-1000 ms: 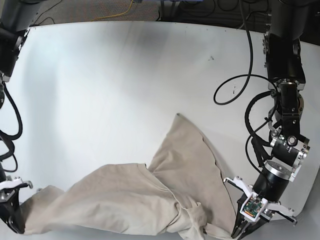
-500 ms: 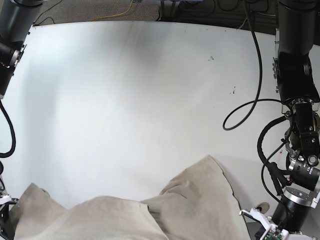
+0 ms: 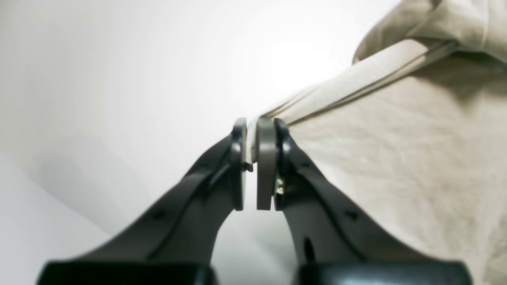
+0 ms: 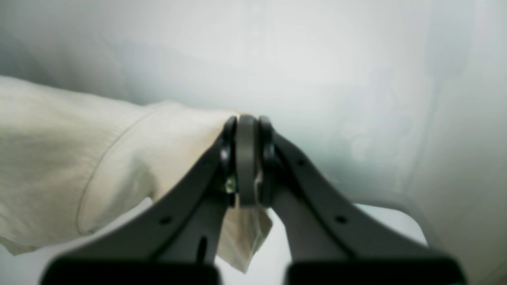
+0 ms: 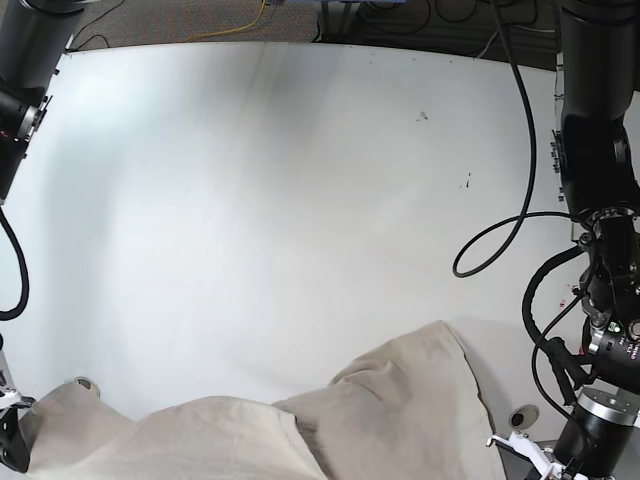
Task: Layout the t-shirt on the table in an organized manner, then fold the t-shirt properly
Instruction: 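Pull the held shirt edge with the left gripper away from the right gripper, then release the shirt from the right gripper and raise it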
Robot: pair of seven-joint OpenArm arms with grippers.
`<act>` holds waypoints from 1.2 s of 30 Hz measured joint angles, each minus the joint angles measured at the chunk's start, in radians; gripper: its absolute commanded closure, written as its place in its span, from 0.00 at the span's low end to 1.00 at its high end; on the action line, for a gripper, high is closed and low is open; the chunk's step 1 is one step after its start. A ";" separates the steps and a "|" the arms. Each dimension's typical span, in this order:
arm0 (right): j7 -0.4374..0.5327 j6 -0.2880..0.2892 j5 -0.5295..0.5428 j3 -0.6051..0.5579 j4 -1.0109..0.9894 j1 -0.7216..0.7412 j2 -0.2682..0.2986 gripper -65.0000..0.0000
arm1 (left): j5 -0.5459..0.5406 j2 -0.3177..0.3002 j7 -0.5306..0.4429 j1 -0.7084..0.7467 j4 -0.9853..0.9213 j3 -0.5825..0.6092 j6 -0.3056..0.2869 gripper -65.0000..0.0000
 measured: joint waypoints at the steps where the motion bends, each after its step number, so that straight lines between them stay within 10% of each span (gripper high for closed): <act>1: -0.010 0.001 0.001 0.000 -0.005 0.000 0.000 1.00 | 0.000 -0.001 0.000 0.000 0.000 0.000 0.000 1.00; 16: -0.208 0.002 0.015 0.026 -0.097 -0.050 -0.062 1.00 | -0.005 0.003 0.020 0.179 -0.009 -0.061 -0.023 1.00; 36: -0.198 0.014 0.022 0.047 -0.045 -0.026 -0.055 1.00 | -0.006 0.001 0.000 0.140 -0.027 -0.105 -0.035 1.00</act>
